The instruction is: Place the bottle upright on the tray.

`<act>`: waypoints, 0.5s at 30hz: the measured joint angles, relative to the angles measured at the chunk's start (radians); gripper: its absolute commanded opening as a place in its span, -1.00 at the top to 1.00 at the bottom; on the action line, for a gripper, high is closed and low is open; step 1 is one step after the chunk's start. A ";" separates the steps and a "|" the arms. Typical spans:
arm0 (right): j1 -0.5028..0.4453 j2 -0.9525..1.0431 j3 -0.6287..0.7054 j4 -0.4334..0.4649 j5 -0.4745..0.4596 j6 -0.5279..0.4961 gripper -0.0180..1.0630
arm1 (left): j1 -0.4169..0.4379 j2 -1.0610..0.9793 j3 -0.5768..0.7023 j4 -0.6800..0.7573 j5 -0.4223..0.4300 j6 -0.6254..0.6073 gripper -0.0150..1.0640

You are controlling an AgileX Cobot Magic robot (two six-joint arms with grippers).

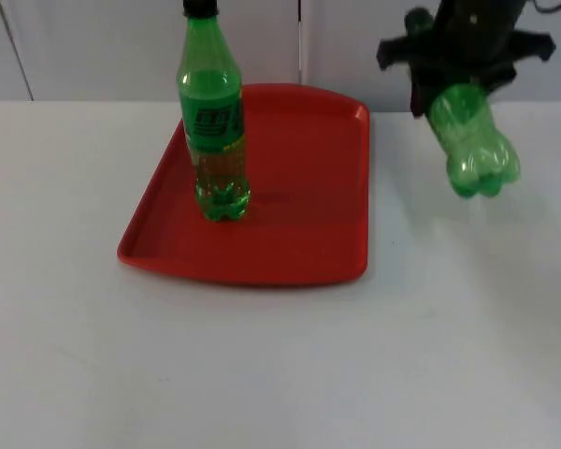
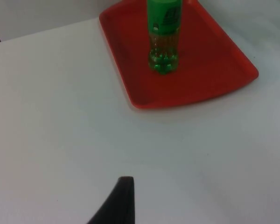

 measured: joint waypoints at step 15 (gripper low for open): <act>0.050 -0.325 0.022 -0.028 -0.078 -0.071 0.97 | 0.000 0.000 0.000 0.000 0.000 0.000 -0.98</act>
